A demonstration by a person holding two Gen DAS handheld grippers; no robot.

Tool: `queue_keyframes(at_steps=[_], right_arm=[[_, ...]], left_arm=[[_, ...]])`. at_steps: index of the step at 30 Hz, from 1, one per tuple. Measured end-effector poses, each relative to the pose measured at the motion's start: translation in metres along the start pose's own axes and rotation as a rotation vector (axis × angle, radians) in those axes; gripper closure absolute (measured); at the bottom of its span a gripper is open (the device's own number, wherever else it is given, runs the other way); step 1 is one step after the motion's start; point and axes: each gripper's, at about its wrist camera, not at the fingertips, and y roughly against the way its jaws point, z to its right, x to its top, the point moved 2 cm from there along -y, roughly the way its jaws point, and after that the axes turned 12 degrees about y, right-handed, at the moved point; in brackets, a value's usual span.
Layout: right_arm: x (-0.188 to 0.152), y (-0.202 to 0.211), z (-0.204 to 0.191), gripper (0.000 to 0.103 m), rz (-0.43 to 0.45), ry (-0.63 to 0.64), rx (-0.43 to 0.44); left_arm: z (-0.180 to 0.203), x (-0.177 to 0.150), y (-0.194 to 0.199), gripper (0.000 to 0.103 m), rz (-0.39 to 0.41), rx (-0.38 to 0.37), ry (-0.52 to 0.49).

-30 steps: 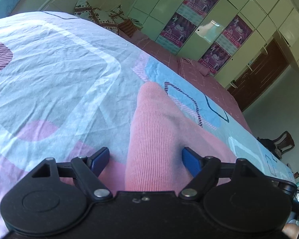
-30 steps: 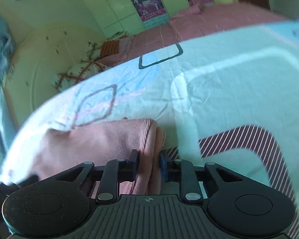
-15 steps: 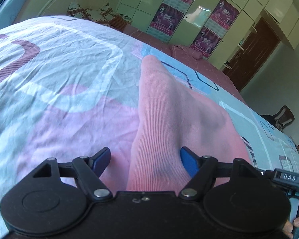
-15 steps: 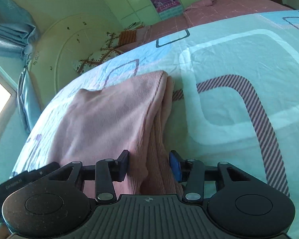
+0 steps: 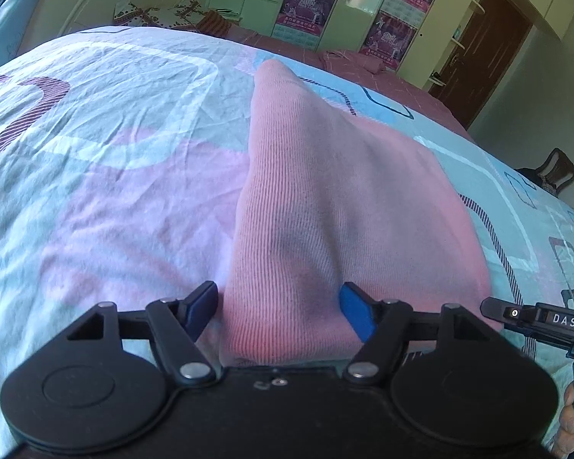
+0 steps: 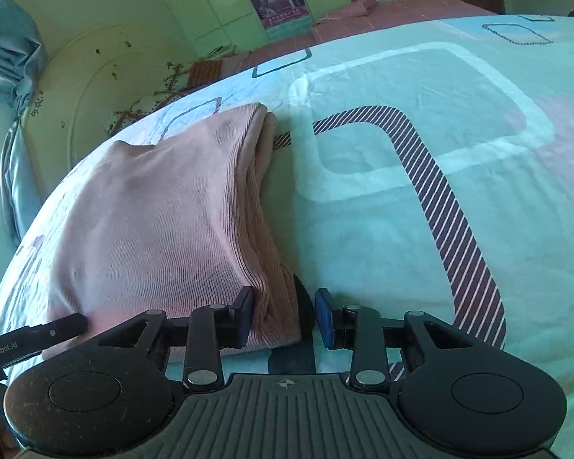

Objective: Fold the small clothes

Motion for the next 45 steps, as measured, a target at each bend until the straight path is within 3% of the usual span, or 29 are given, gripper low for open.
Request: queue_keyframes(at_steps=[4,12,19,25,27,29,32,33,34,35,38,45], right_arm=[[-0.008,0.0,-0.008,0.07,-0.011,0.042,-0.039],[-0.006,-0.008,-0.021,0.066,-0.048,0.088,-0.103],[-0.007,-0.009,-0.022,0.064,-0.047,0.081,-0.115],[-0.004,-0.008,-0.028,0.061,-0.055,0.106,-0.136],[-0.003,-0.005,-0.029,0.059,-0.057,0.109,-0.134],[-0.001,0.004,-0.031,0.058,-0.049,0.109,-0.112],[-0.005,0.027,-0.04,0.053,-0.024,0.138,-0.06],[-0.007,0.036,-0.044,0.046,-0.015,0.161,-0.047],[-0.009,0.046,-0.048,0.036,-0.004,0.186,-0.034],[-0.013,0.057,-0.052,0.032,0.005,0.215,-0.023],[-0.025,0.09,-0.06,0.027,0.025,0.286,0.002],[-0.065,0.169,-0.061,0.016,0.059,0.398,0.041]], left_arm=[[0.005,0.0,0.0,0.029,-0.006,0.028,-0.032],[0.009,0.002,-0.004,0.001,-0.033,0.103,-0.078],[0.011,-0.001,-0.008,0.0,-0.056,0.187,-0.075],[0.019,-0.012,0.014,0.001,0.019,0.215,-0.096],[0.022,-0.015,0.026,0.007,0.032,0.218,-0.112],[0.026,-0.019,0.045,0.013,0.087,0.207,-0.126],[0.036,-0.026,0.078,0.012,0.185,0.205,-0.152],[0.041,-0.028,0.088,0.011,0.201,0.212,-0.164],[0.047,-0.031,0.096,0.011,0.205,0.233,-0.181],[0.053,-0.033,0.104,0.01,0.203,0.261,-0.202],[0.071,-0.044,0.128,0.009,0.188,0.321,-0.236],[0.094,-0.083,0.188,0.008,0.17,0.264,-0.158]])
